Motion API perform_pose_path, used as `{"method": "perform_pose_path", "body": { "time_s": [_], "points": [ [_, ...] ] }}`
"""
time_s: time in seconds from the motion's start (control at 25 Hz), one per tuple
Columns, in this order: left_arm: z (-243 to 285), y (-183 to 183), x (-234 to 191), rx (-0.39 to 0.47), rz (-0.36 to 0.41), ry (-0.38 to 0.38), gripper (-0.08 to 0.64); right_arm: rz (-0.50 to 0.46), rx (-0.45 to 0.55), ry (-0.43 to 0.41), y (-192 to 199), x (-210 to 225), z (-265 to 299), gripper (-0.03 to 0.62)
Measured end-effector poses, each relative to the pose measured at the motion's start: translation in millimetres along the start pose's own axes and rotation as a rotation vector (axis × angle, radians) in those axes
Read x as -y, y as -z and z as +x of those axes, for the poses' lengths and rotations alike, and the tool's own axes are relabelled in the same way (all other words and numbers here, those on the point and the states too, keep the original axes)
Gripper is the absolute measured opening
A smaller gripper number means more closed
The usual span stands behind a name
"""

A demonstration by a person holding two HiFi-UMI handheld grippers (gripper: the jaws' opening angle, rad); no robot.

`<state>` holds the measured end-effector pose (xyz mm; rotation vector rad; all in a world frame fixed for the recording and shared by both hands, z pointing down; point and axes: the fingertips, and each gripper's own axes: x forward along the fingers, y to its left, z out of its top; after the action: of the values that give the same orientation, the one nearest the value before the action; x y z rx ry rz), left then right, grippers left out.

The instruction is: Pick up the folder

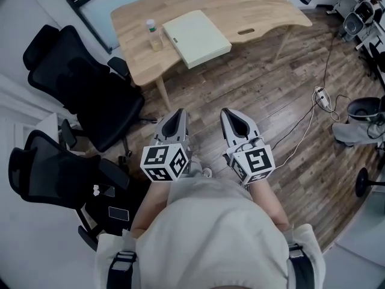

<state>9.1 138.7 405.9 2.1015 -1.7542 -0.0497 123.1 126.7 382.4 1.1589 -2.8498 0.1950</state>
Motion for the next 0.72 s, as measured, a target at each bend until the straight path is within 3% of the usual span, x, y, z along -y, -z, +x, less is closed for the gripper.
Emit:
{"method": "perform_pose_path", "body": {
  "time_s": [0.32, 0.72],
  "points": [
    [2, -3, -11, 0.0, -0.016, -0.036, 0.021, 0.001, -0.009, -0.013, -1, 1, 15, 0.017],
    [43, -6, -20, -0.016, -0.017, -0.005, 0.021, 0.022, -0.021, 0.025, 4, 30, 39, 0.017]
  ]
}}
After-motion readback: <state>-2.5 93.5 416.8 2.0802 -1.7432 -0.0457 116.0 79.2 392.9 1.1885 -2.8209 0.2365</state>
